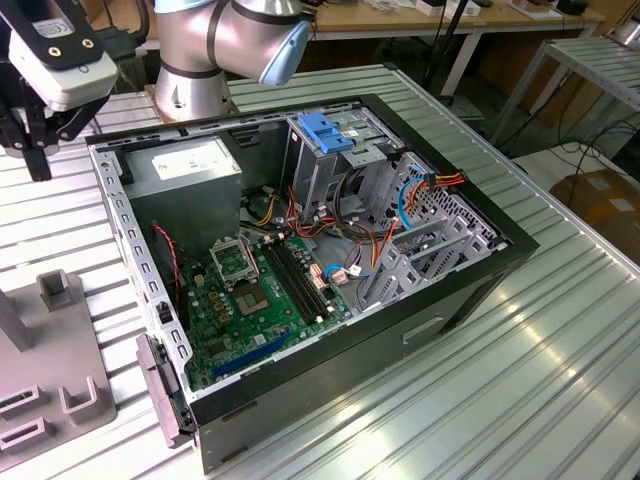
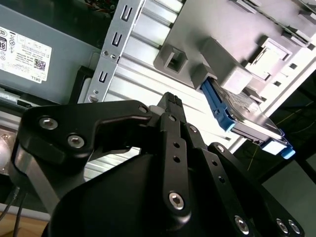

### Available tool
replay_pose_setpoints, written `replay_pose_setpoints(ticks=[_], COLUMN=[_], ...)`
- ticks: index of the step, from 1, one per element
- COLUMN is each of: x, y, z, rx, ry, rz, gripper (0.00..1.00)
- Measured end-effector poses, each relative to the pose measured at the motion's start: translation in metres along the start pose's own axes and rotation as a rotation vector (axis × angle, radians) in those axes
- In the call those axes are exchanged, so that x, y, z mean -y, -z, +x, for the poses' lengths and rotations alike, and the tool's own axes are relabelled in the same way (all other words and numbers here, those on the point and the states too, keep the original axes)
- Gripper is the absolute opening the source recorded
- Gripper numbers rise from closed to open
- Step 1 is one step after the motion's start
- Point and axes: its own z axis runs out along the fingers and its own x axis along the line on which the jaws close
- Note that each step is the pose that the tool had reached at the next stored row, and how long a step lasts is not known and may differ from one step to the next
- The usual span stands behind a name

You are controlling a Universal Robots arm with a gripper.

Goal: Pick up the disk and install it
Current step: 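Reach for the disk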

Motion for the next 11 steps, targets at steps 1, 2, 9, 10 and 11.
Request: replay_pose_setpoints(ticks=[1,2,9,10,11], x=[0.0001,0.0002,0.0014,0.0015,0.0017], y=[-0.0001,-0.0002,-0.0012,-0.0013,-0.0014], z=[0.0014,0.0029,0.0171,0.0187,0.0212], rx=[-0.0016,-0.0034,-0.0191,-0.0206,-0.0226], ry=[0.0,0.0,-0.001,-0.001,-0.001], rz=[0.0001,0.0003,0.0015,0.0016,0.0018], gripper=[0.11,0.11,0.11,0.11,0.11])
